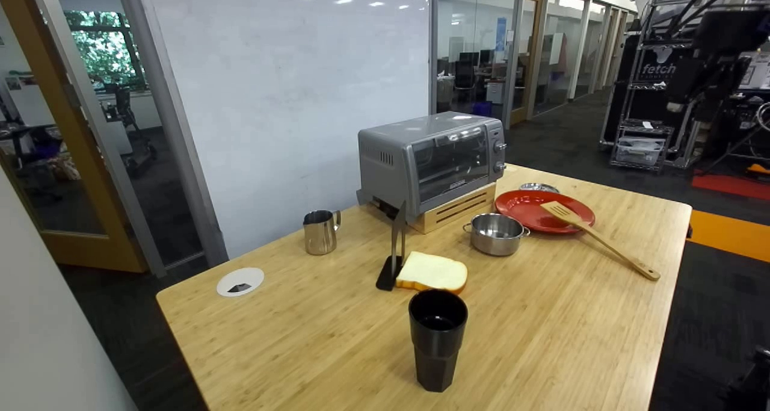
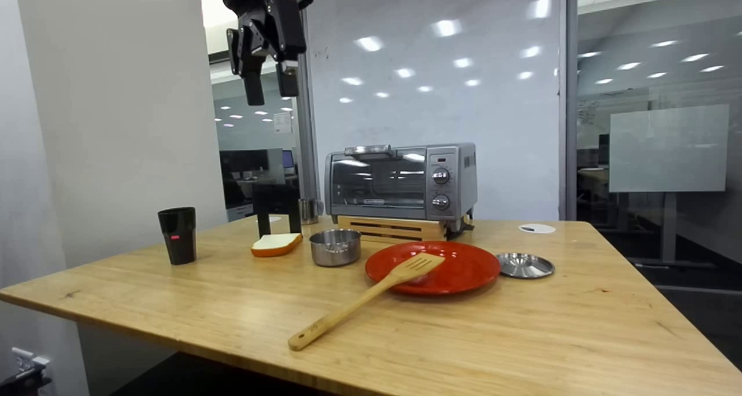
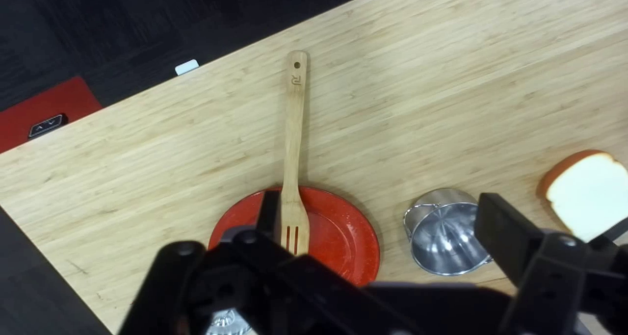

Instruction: Use the spatula from the red plate to pick up the slice of bread and place it on the red plate

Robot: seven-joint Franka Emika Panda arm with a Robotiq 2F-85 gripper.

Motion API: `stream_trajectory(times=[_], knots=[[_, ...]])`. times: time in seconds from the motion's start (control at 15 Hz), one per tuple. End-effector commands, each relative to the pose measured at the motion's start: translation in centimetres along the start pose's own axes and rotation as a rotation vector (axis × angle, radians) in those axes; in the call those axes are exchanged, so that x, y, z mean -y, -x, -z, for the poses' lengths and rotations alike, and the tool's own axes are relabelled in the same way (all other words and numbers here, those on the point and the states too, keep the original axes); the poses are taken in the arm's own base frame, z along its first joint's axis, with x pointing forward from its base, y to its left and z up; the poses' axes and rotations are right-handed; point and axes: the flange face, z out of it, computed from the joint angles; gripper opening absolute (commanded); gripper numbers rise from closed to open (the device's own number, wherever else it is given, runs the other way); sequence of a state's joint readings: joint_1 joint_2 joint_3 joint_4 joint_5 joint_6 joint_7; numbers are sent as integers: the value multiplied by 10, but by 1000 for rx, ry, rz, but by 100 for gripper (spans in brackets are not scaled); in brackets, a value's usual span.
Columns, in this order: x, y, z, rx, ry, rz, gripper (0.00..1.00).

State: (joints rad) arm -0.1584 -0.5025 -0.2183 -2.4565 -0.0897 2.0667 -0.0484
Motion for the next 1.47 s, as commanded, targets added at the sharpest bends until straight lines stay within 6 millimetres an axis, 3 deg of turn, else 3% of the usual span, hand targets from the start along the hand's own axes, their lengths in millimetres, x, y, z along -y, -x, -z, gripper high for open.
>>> stream_trajectory(times=[0.0,0.2,0.27,0.33,0.53,1.2,1.4], knots=[[-17,-1,-34,-6,18,1,100],[-24,-1,-60,21,21,-1,100],[-24,-2,-61,31,31,-3,100],[-18,0,-51,25,14,-15,100],[-19,-1,-59,38,19,-15,100],[-19,-1,-58,36,20,-16,100],[-22,-7,-74,-28,30,-27,100]])
